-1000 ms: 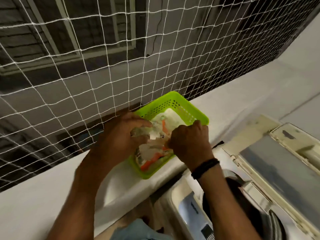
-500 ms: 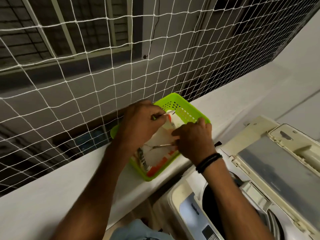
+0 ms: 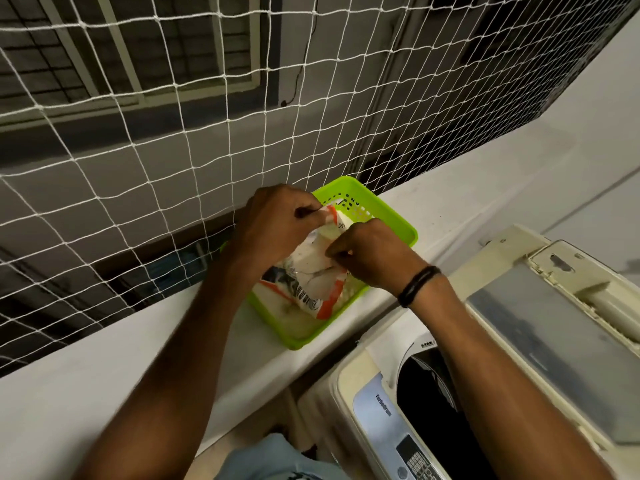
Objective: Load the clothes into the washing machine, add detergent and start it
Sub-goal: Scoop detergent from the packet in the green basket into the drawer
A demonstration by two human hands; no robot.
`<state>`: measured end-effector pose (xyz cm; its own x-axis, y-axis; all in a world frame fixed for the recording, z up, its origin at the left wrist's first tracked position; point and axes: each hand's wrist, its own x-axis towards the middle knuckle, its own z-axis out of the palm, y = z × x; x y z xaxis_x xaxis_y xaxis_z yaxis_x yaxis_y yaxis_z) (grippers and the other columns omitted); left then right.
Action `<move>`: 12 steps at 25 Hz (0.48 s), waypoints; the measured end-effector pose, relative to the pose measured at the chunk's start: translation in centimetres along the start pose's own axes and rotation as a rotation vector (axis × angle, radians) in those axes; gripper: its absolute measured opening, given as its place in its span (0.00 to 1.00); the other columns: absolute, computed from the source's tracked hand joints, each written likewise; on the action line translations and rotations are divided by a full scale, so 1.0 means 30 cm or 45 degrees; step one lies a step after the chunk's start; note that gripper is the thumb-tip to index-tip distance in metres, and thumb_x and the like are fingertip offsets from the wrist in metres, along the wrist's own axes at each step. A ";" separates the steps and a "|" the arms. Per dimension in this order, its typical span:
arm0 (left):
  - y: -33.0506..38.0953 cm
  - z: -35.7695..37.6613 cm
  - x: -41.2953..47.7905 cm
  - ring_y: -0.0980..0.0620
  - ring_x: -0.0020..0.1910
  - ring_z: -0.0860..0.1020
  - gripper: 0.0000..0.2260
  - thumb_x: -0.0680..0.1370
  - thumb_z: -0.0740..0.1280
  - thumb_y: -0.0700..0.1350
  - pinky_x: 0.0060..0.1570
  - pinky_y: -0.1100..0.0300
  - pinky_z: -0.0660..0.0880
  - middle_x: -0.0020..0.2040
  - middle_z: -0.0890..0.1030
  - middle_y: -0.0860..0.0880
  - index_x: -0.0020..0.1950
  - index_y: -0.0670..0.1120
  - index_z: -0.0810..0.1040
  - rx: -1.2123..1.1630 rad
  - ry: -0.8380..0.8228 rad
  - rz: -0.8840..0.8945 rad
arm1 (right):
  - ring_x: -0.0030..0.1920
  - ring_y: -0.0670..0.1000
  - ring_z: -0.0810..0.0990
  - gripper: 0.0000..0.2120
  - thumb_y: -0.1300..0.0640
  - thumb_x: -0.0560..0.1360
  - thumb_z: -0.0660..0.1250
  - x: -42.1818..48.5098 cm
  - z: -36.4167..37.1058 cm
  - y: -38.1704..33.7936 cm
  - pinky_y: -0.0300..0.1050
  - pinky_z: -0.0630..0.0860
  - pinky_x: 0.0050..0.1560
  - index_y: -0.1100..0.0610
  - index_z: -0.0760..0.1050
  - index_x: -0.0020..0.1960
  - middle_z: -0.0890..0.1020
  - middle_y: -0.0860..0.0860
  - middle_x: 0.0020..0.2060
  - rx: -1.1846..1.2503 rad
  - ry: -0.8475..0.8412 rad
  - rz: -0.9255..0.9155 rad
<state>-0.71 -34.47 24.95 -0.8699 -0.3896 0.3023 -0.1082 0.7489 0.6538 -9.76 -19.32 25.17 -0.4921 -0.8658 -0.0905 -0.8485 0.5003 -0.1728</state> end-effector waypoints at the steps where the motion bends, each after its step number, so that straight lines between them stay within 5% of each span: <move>1: -0.012 0.002 0.007 0.50 0.35 0.78 0.19 0.73 0.67 0.62 0.40 0.53 0.76 0.35 0.81 0.48 0.40 0.45 0.83 0.009 -0.005 -0.001 | 0.50 0.59 0.82 0.11 0.61 0.73 0.66 0.021 0.009 -0.012 0.49 0.78 0.50 0.52 0.85 0.51 0.86 0.56 0.47 -0.042 -0.042 -0.001; 6: -0.036 0.026 0.026 0.49 0.36 0.78 0.24 0.70 0.64 0.67 0.39 0.52 0.77 0.35 0.81 0.48 0.40 0.46 0.83 0.004 -0.010 -0.021 | 0.59 0.61 0.77 0.14 0.61 0.80 0.58 0.066 0.031 -0.059 0.50 0.75 0.53 0.55 0.76 0.63 0.77 0.58 0.59 -0.392 -0.203 0.115; 12: -0.026 0.032 0.018 0.49 0.38 0.79 0.16 0.72 0.71 0.60 0.41 0.53 0.77 0.37 0.83 0.48 0.41 0.47 0.85 -0.018 0.045 -0.005 | 0.56 0.62 0.79 0.10 0.60 0.78 0.63 0.032 0.019 -0.067 0.50 0.75 0.48 0.58 0.76 0.58 0.78 0.60 0.55 -0.516 -0.245 0.150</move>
<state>-1.56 -34.76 23.94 -0.8519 -0.4114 0.3242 -0.1043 0.7397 0.6648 -8.42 -21.16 24.87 -0.5769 -0.7696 -0.2738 -0.8156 0.5249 0.2432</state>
